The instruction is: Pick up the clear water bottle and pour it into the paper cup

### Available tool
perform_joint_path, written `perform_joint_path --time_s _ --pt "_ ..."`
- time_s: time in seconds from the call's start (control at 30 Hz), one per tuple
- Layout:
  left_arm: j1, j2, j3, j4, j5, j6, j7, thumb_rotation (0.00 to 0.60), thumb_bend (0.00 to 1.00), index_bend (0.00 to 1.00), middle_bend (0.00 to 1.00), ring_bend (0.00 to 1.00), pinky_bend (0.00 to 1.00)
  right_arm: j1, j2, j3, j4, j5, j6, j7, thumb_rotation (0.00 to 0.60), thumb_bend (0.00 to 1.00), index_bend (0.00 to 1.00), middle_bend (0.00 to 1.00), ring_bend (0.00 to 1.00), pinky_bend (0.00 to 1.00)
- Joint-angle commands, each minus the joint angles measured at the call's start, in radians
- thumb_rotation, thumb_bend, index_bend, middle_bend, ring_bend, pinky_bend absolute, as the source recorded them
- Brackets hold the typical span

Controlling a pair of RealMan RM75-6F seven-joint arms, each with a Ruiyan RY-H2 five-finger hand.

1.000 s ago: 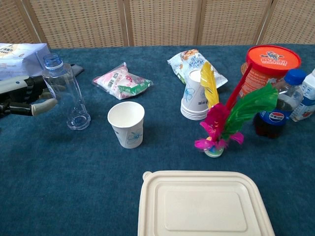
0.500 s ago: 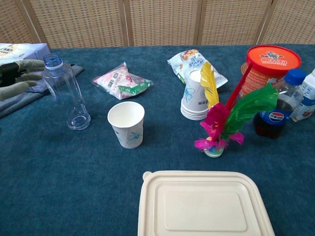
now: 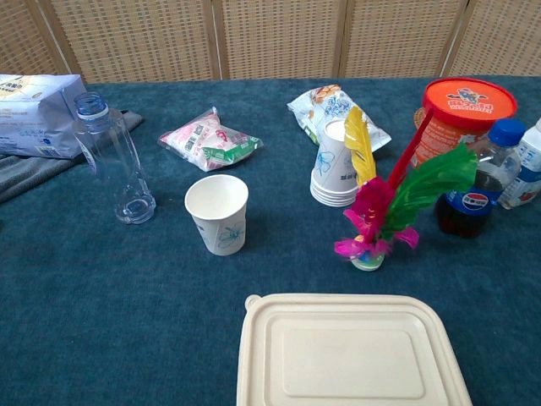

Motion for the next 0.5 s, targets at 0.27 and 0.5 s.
perform_joint_path --time_s 0.27,0.5 --pt "0.121 0.289 0.046 -0.376 -0.078 0.089 0.528 0.343 0.52 0.00 0.00 0.00 0.07 0.014 -0.017 0.008 0.010 0.039 -0.009 -0.125 0.600 0.45 0.00 0.03 0.00 0.00" --pt "0.185 0.287 0.034 -0.458 -0.058 0.167 0.643 0.341 0.52 0.00 0.00 0.00 0.07 0.016 -0.018 0.007 0.011 0.053 -0.016 -0.130 0.600 0.45 0.00 0.03 0.00 0.00"
